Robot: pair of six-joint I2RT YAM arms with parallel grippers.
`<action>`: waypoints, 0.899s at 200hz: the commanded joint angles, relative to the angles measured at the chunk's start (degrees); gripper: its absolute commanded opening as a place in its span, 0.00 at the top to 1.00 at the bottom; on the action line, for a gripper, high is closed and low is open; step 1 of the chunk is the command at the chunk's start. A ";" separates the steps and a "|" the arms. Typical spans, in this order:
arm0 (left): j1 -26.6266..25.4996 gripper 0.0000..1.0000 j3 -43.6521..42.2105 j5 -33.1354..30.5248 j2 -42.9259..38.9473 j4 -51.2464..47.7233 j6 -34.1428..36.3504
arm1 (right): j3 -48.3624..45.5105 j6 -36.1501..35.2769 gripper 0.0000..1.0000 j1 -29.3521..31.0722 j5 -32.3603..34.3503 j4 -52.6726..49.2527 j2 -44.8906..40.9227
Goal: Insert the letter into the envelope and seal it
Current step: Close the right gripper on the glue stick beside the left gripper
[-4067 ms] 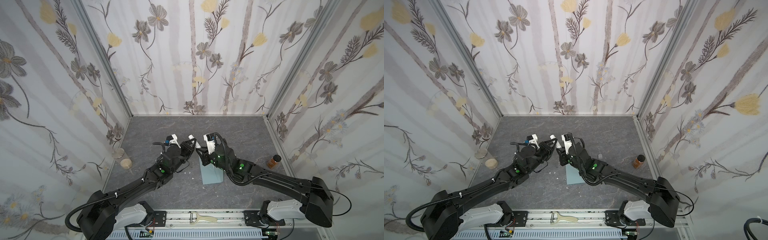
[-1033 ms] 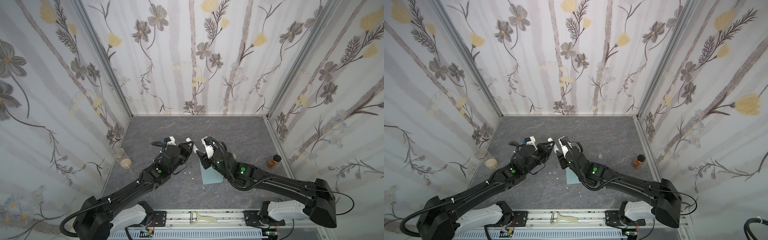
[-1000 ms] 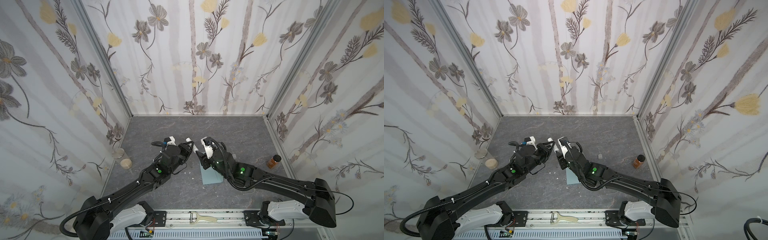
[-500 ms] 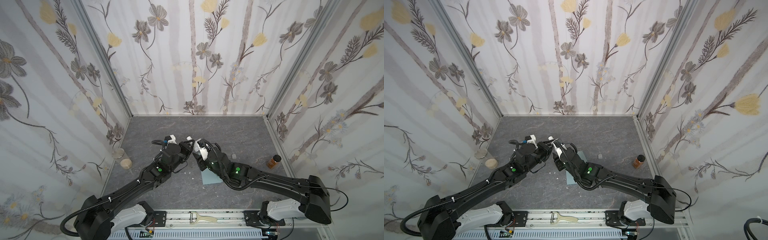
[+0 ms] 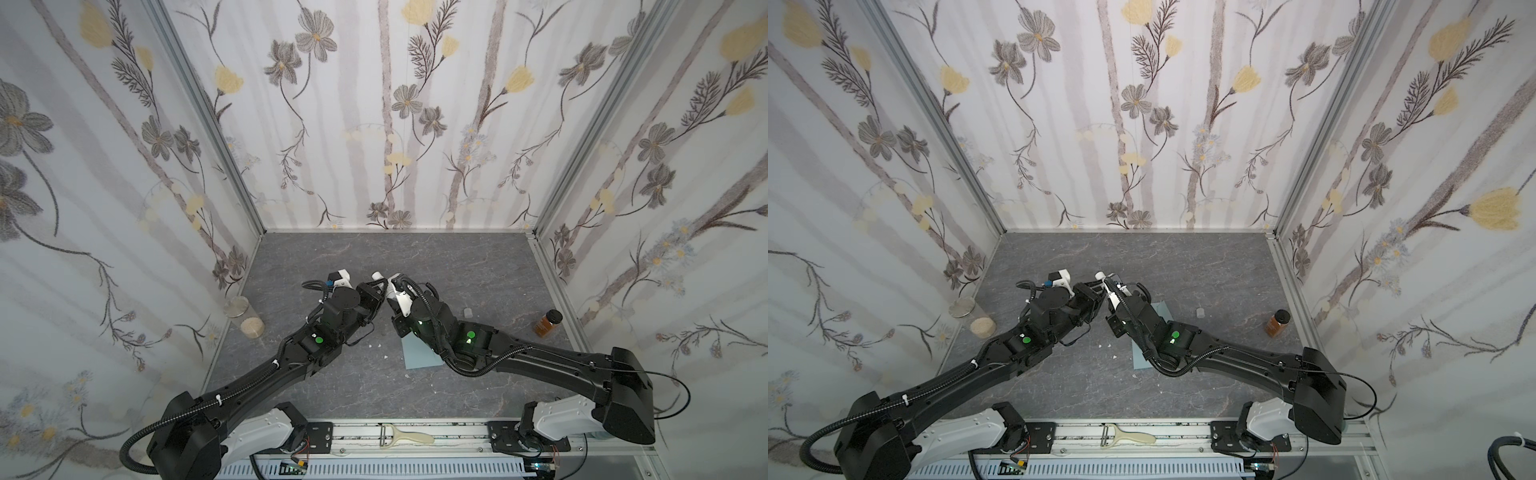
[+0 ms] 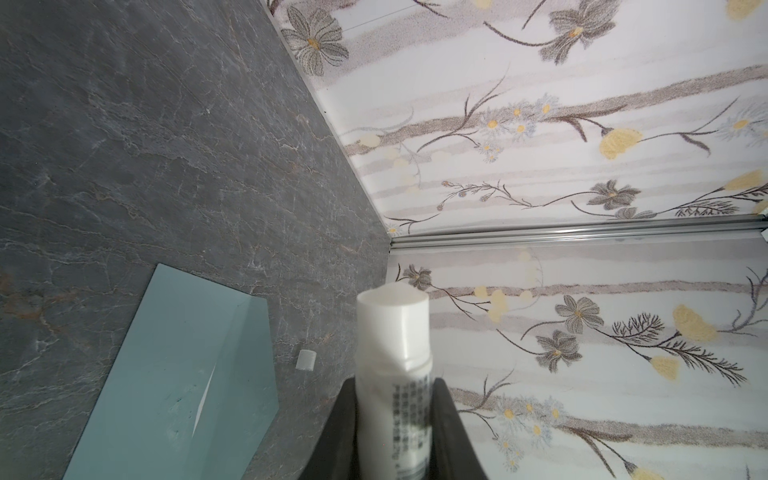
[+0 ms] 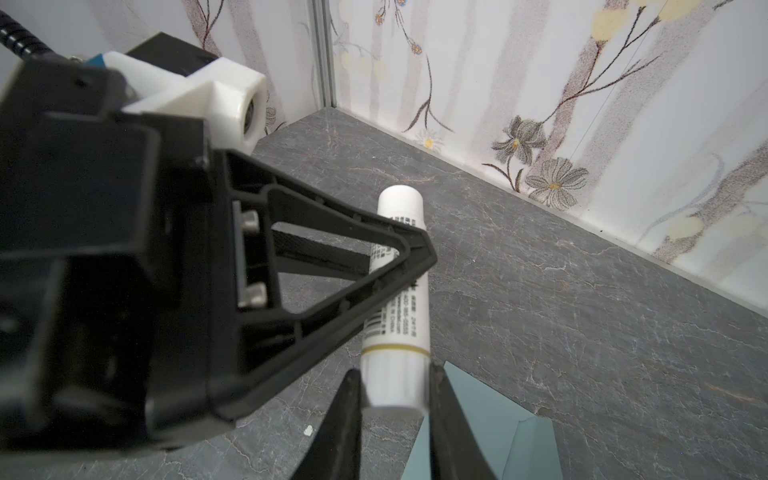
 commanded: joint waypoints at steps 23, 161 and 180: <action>-0.10 1.00 -1.83 2.47 -0.55 4.76 -0.35 | -0.38 4.82 0.81 -0.87 -10.37 5.17 -1.62; -1.92 1.00 -10.93 1.37 -4.60 15.44 -3.65 | -9.66 35.17 0.82 -12.85 -41.68 25.73 -5.62; -2.58 1.00 -11.33 0.84 -4.60 16.47 -3.40 | -10.27 38.39 0.82 -13.32 -43.03 27.92 -5.09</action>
